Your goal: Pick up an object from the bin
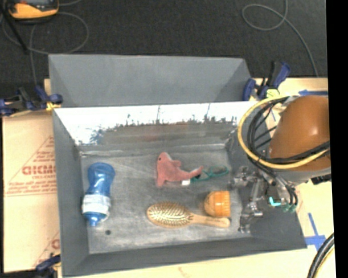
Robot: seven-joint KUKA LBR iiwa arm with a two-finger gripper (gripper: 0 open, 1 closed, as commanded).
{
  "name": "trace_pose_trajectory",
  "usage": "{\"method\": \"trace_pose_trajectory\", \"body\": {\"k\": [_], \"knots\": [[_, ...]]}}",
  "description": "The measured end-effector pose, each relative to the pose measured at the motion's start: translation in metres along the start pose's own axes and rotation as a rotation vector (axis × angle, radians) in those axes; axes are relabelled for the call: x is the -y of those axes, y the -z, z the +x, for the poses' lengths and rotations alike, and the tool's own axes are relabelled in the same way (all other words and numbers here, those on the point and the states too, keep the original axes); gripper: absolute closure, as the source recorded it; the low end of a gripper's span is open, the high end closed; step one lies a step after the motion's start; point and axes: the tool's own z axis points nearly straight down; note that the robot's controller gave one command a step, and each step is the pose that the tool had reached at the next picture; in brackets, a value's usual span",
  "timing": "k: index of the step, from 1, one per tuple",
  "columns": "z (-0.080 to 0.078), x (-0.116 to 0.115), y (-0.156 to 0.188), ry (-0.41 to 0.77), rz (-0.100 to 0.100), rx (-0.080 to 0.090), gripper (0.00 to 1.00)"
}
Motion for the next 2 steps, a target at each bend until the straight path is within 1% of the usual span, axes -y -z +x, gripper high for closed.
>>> {"method": "trace_pose_trajectory", "body": {"k": [1,2], "knots": [[-0.002,0.0,0.003,0.003,0.001,0.008,0.0],[-0.05,0.004,-0.066,-0.045,-0.002,0.015,0.0]]}}
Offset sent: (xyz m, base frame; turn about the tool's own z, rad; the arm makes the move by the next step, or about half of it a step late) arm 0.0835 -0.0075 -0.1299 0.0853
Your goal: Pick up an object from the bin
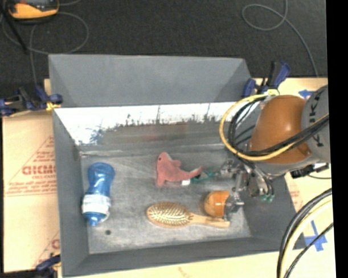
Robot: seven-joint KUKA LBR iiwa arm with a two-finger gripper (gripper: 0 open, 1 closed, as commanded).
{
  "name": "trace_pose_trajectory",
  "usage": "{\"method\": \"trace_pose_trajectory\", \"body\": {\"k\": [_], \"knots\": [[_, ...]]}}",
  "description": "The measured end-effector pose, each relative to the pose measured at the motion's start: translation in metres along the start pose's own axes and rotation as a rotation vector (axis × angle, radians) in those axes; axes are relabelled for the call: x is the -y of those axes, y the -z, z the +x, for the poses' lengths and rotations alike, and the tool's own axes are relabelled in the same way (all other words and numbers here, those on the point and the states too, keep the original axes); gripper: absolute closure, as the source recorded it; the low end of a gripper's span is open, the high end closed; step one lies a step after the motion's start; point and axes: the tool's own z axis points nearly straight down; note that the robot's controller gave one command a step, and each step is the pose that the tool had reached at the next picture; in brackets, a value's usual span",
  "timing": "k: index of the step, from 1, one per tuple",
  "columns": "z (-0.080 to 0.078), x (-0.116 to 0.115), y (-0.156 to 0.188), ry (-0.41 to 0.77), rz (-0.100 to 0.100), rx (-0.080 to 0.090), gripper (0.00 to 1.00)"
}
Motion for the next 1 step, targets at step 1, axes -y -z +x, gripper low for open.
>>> {"method": "trace_pose_trajectory", "body": {"k": [1], "knots": [[-0.0111,0.0005,-0.0454,-0.009,0.0,-0.01,0.0]]}}
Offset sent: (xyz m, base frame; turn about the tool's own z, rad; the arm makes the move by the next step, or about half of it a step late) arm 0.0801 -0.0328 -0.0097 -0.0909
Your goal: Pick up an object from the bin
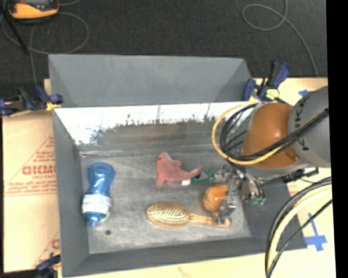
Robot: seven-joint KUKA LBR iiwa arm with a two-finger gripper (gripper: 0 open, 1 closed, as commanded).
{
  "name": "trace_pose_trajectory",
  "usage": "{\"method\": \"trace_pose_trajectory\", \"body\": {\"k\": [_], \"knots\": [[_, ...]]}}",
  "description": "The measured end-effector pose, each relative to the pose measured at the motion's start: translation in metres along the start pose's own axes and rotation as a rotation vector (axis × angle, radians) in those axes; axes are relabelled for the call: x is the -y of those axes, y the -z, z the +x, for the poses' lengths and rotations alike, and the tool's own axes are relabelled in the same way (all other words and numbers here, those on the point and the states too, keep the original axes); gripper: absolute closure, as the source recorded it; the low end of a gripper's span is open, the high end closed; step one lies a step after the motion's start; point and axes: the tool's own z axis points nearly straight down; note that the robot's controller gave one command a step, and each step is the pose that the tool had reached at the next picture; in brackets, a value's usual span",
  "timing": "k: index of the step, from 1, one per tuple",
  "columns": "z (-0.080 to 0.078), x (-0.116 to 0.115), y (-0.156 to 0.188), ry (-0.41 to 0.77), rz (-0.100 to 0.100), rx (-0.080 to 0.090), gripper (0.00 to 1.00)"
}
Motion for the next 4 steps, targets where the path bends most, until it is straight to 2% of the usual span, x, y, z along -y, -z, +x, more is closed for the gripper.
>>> {"method": "trace_pose_trajectory", "body": {"k": [1,2,3,4], "knots": [[-0.068,0.026,0.033,0.096,0.003,0.003,0.0],[-0.075,0.025,-0.004,-0.031,0.0,0.008,0.0],[-0.096,0.029,-0.013,0.063,0.004,0.012,1.0],[-0.096,0.029,-0.013,0.063,0.004,0.012,1.0]]}}
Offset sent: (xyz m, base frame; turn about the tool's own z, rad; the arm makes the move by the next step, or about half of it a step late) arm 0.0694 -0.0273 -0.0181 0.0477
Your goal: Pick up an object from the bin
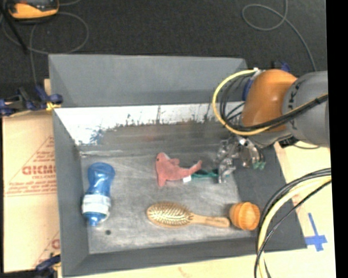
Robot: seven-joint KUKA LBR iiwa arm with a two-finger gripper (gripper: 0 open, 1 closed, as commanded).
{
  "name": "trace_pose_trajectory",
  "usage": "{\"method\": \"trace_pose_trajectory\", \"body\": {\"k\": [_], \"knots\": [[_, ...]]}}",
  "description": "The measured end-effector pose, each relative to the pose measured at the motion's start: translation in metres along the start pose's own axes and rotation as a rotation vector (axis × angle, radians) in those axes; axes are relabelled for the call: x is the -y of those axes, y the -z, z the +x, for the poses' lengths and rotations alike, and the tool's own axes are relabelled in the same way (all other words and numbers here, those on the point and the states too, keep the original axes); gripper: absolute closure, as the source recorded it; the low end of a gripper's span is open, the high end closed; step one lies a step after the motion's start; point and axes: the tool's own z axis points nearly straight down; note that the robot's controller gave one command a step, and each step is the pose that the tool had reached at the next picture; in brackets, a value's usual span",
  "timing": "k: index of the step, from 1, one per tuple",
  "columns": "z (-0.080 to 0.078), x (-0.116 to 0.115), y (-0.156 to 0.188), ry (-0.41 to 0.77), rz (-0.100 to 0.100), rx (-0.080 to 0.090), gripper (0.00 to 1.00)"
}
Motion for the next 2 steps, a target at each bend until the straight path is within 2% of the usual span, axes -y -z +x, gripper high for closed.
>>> {"method": "trace_pose_trajectory", "body": {"k": [1,2], "knots": [[-0.0002,0.0001,0.0004,0.0,0.0,0.0,1.0],[0.0014,0.0,0.0049,0.0,-0.001,-0.007,1.0]]}}
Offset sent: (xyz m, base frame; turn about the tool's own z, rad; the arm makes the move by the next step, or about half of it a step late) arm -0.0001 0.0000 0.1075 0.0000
